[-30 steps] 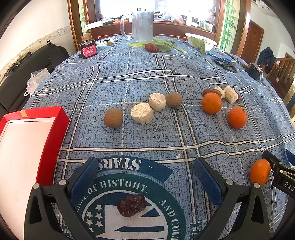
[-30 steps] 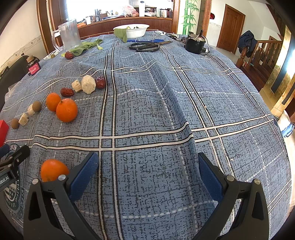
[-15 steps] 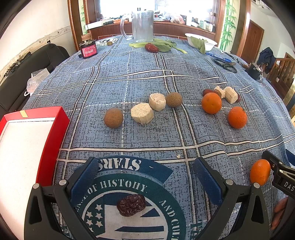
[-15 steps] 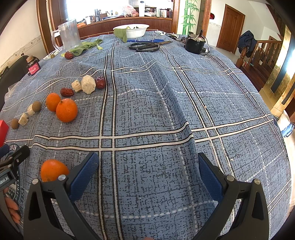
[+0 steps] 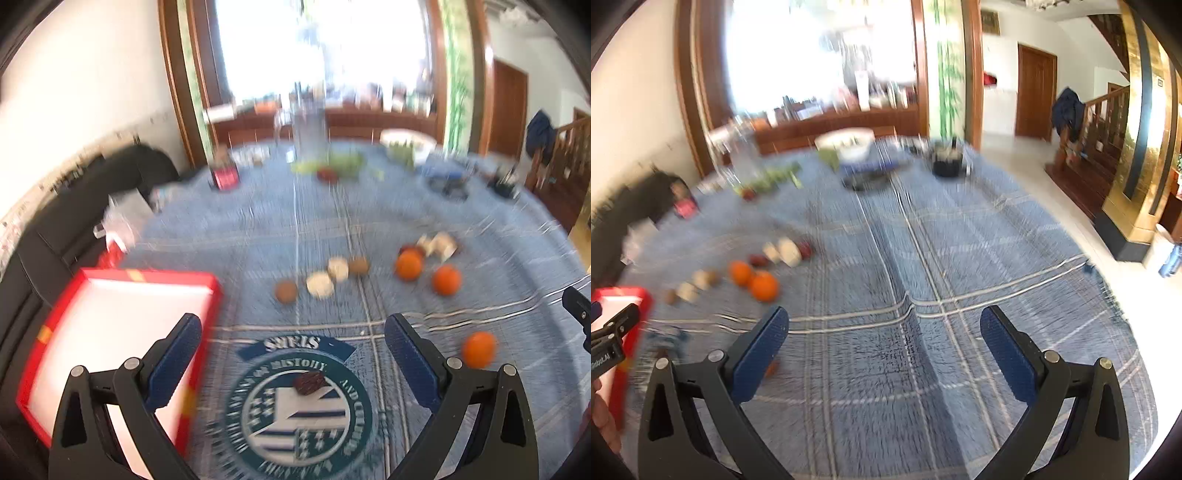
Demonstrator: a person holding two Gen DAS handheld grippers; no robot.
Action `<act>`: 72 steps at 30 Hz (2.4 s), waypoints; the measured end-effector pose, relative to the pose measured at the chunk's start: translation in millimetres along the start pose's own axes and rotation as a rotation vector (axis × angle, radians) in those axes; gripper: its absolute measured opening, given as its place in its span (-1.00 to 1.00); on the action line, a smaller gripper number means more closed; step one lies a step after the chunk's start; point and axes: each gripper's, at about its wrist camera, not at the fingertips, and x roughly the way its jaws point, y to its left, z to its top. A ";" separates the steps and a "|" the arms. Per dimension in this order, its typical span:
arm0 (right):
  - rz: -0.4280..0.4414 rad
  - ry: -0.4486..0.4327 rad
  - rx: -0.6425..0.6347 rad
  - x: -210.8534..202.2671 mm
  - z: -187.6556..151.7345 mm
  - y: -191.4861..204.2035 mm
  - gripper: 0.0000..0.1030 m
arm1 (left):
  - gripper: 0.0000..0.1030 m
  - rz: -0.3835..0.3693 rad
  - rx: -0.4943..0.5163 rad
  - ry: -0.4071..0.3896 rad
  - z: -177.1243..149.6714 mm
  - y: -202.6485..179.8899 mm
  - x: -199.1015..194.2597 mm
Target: Organize fruits
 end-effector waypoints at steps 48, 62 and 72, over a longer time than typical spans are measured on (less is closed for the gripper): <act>0.257 -0.047 -0.075 -23.9 -15.5 70.4 1.00 | 0.99 0.159 -0.016 -0.089 -9.9 49.2 -61.9; 0.352 0.207 -0.122 80.3 30.1 81.5 0.65 | 0.99 0.168 -0.054 0.089 -21.2 60.2 -20.7; 0.282 0.388 -0.213 149.3 18.6 114.3 -0.13 | 0.98 0.143 -0.055 0.111 -11.6 63.4 -11.3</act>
